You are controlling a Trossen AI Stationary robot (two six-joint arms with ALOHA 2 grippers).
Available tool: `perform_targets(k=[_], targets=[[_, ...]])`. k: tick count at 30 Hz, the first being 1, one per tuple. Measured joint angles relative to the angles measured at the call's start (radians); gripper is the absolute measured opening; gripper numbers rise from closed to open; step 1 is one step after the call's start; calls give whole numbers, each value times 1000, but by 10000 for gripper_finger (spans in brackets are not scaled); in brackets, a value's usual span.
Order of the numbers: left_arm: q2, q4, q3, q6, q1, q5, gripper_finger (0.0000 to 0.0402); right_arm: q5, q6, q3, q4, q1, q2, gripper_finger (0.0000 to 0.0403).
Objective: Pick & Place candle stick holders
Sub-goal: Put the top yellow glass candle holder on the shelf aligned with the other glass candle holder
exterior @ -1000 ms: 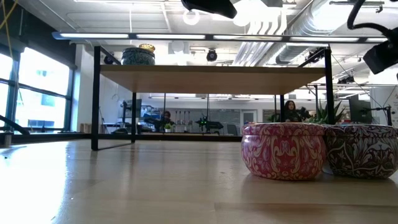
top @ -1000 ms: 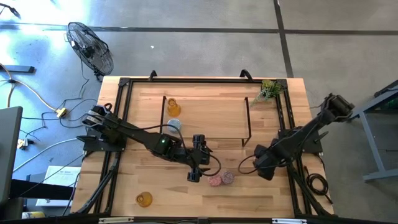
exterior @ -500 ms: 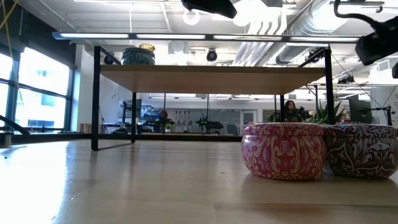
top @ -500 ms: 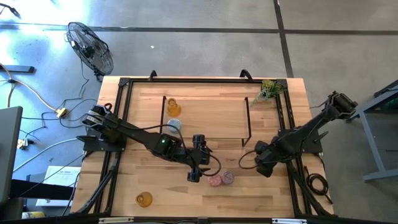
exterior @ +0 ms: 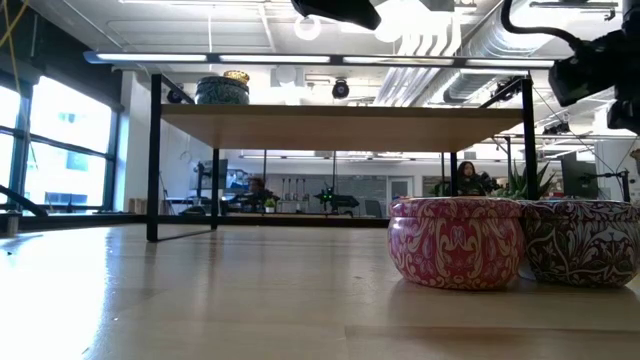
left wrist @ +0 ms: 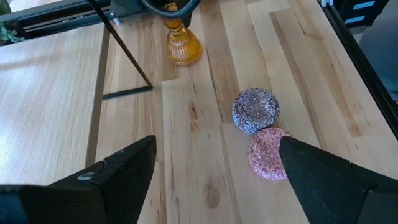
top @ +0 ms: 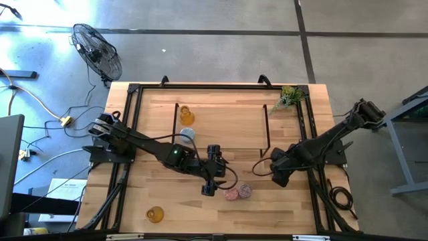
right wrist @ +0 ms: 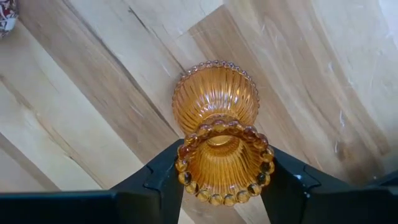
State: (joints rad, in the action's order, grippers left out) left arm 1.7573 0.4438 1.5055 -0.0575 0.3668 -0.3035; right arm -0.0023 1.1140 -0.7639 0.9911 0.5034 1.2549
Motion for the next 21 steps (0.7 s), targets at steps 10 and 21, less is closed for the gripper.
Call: perform_targets(k=[10, 21], targets=[[0, 3, 0, 0, 0, 0, 335, 11, -16, 0, -32, 1, 0, 163], [0, 3, 0, 0, 0, 0, 335, -1, 4, -1, -77, 46, 0, 161]])
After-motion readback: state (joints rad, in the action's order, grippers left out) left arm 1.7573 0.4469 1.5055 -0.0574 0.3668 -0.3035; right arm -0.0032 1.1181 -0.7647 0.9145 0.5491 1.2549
